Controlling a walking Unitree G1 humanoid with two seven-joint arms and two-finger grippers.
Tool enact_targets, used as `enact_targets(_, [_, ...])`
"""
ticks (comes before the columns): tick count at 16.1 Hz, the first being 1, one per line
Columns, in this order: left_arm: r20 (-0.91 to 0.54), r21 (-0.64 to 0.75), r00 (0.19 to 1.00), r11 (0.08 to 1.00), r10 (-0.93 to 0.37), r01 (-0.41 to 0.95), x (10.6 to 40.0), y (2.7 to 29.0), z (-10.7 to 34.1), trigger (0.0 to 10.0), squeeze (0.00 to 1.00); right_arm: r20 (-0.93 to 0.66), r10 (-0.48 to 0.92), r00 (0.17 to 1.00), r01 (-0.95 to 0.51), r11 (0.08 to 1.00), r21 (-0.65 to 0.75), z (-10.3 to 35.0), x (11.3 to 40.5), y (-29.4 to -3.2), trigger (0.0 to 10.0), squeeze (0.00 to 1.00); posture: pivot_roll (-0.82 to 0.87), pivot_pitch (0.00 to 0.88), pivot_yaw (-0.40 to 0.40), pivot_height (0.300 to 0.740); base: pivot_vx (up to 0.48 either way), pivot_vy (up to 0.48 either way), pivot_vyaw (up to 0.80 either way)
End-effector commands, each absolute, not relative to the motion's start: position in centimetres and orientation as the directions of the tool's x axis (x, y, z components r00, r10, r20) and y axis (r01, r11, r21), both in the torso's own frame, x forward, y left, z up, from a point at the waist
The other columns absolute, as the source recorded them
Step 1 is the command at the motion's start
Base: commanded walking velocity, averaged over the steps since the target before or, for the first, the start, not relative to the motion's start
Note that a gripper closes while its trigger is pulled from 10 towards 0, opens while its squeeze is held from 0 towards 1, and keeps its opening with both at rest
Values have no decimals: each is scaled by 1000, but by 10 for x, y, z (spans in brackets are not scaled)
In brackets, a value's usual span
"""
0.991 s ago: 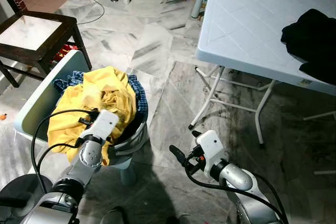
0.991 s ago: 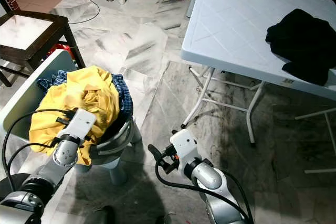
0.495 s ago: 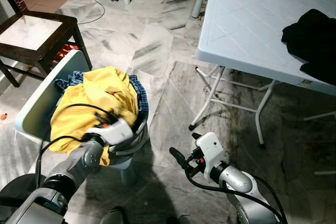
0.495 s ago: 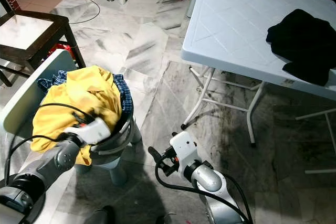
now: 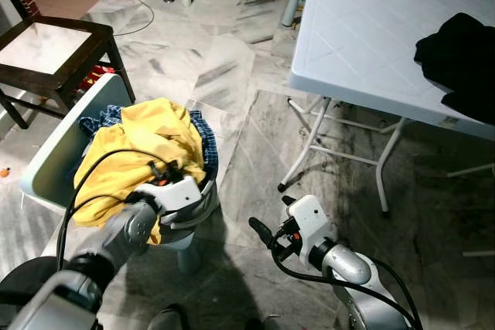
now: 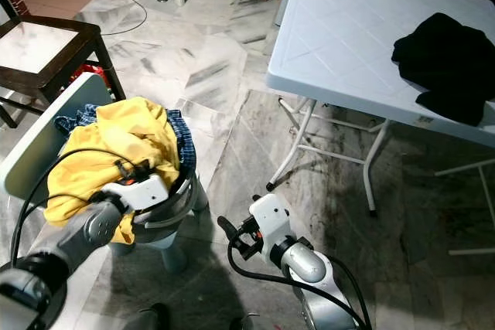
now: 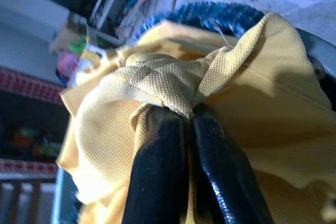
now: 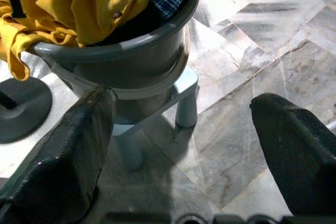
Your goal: Hang hanger
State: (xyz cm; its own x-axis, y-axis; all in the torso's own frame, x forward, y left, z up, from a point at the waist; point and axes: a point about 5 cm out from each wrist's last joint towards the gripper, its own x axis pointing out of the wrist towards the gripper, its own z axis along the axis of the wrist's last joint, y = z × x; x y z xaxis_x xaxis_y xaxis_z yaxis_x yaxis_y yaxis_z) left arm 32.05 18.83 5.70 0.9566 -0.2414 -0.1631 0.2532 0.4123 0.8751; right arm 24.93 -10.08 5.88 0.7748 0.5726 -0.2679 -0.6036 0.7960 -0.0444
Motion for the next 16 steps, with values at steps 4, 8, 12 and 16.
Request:
enact_targets(4, [-168, 805, 967, 540, -191, 247, 296, 188, 34, 10000, 0, -275, 570, 774, -604, 795, -52, 58, 248, -103, 10000, 0, -84, 169, -111, 740, 0, 0, 0])
enact_targets(8, [-83, 701, 991, 700, -108, 135, 282, 183, 32, 10000, 0, -275, 580, 767, -615, 786, -55, 59, 250, -101, 10000, 0, -77, 170, -115, 740, 0, 0, 0])
enact_targets(12, [-131, 637, 990, 762, -46, 120, 274, 187, 22, 10000, 1000, -281, 579, 765, -616, 785, -59, 58, 249, -103, 10000, 0, -83, 169, -116, 740, 0, 0, 0])
enact_targets(16, [-112, 671, 994, 738, 1, 74, 289, 189, 28, 10000, 1000, -281, 578, 766, -615, 786, -61, 58, 250, -102, 10000, 0, -88, 163, -116, 740, 0, 0, 0])
